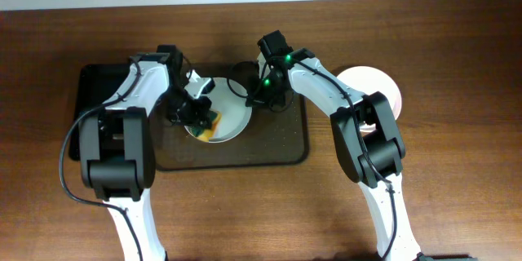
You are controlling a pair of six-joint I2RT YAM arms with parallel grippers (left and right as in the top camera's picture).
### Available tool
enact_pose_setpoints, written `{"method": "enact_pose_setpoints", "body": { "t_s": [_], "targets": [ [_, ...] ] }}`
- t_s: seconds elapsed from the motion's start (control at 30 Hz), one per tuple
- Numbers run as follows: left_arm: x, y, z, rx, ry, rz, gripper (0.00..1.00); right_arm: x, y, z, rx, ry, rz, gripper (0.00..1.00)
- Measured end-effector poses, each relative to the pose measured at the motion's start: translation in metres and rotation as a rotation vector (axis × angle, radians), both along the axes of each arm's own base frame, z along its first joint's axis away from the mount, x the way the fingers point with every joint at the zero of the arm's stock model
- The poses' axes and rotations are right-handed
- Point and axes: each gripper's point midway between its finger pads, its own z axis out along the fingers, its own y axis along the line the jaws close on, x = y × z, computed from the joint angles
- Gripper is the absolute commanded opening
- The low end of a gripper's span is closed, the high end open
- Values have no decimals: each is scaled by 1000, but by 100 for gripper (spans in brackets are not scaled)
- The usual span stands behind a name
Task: Clean dirty plates on tray and stack at the side
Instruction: 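Scrub the last plate with the sponge in the left gripper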
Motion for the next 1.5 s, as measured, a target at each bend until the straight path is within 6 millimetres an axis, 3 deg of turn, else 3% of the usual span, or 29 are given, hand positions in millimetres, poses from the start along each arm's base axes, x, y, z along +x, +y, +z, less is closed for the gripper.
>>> {"method": "enact_pose_setpoints", "body": {
  "t_s": [0.07, 0.13, 0.3, 0.43, 0.53, 0.7, 0.77, 0.9, 1.0, 1.13, 1.2, 1.3, 1.37, 1.5],
  "targets": [
    [8, 0, 0, -42, -43, -8, 0, 0, 0, 0, 0, 1, -1, 4],
    [32, 3, -2, -55, -131, 29, 1, 0, 0, 0, -1, 5, -11, 4],
    [111, -13, 2, -71, -442, 93, 0, 5, -3, 0, -1, 17, -53, 4],
    [140, -12, 1, 26, -531, 188, 0, 5, -3, 0, -1, 18, -55, 4],
    [134, 3, -1, 220, -475, 315, 0, 5, -3, 0, 1, 14, -54, 4],
    [78, 61, -2, 582, -280, 424, 0, -7, 15, 1, 21, 12, 10, 4],
    [69, 69, -2, 633, -253, 420, 0, -11, 19, 1, 30, 19, 23, 4],
    [62, 61, -4, 551, -229, 257, 0, -11, 15, 0, 28, 28, 23, 4],
    [40, 31, -3, 229, -151, 32, 0, -7, 6, 0, 23, 26, 20, 4],
    [6, -7, -1, -4, -80, -141, 0, -7, 6, 0, 23, 20, 28, 4],
    [9, -15, -2, -57, -104, -160, 0, -7, 6, 0, 22, 18, 30, 4],
    [37, -24, -3, -99, -218, -131, 0, -4, 3, -1, 17, 18, 8, 4],
    [79, -27, 0, -88, -346, -15, 0, 1, 1, 0, 18, 20, -24, 4],
    [133, -12, 2, 32, -503, 180, 0, 1, 0, -1, 15, 25, -34, 4]
  ]
}}
